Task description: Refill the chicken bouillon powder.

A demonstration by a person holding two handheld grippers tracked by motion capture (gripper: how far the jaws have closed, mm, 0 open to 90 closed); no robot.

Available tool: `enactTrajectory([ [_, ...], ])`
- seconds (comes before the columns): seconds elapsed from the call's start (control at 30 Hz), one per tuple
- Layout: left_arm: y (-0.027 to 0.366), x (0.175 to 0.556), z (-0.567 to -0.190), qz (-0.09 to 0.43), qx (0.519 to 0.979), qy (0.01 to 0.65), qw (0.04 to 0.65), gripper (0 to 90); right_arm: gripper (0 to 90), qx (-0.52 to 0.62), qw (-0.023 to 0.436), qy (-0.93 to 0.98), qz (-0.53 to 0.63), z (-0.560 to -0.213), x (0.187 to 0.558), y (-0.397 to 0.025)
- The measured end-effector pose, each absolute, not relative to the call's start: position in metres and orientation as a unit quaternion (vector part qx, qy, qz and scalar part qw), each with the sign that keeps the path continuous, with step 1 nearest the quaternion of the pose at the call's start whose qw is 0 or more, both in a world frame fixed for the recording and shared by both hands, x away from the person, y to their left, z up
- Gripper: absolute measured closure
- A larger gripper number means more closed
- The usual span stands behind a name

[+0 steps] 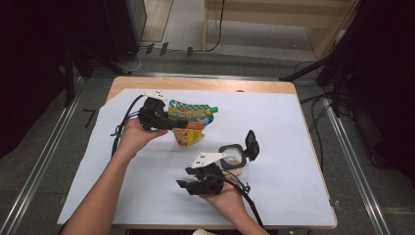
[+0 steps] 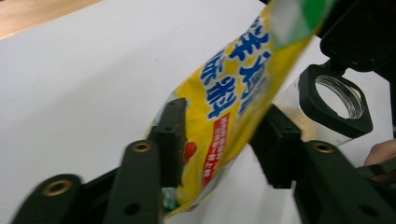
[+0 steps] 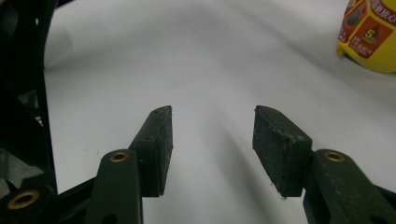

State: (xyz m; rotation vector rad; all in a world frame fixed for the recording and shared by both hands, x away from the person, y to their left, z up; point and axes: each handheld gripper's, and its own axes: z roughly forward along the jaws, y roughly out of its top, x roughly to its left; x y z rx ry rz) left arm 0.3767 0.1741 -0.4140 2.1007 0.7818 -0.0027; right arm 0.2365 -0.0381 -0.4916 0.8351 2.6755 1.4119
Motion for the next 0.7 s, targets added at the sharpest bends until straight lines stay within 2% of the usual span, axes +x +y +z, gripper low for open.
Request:
enactTrajectory([
  [0.23, 0.171, 0.375, -0.415, 0.007, 0.841, 0.31, 0.443, 73.3, 47.5, 0.274, 0.021, 0.852, 0.446, -0.497, 0.233, -0.044],
  [0.33, 0.171, 0.372, -0.413, 0.031, 0.847, 0.299, 0.439, 84.6, 47.0, 0.281, 0.028, 0.848, 0.448, -0.498, 0.233, -0.049],
  [0.4, 0.171, 0.371, -0.411, 0.035, 0.847, 0.295, 0.441, 88.6, 47.4, 0.285, 0.028, 0.847, 0.447, -0.499, 0.234, -0.05],
  [0.47, 0.17, 0.368, -0.411, 0.054, 0.848, 0.286, 0.443, 90.0, 47.5, 0.287, 0.028, 0.848, 0.444, -0.5, 0.235, -0.05],
  [0.7, 0.168, 0.365, -0.405, 0.044, 0.848, 0.297, 0.437, 90.0, 47.5, 0.291, 0.027, 0.845, 0.449, -0.501, 0.235, -0.051],
])
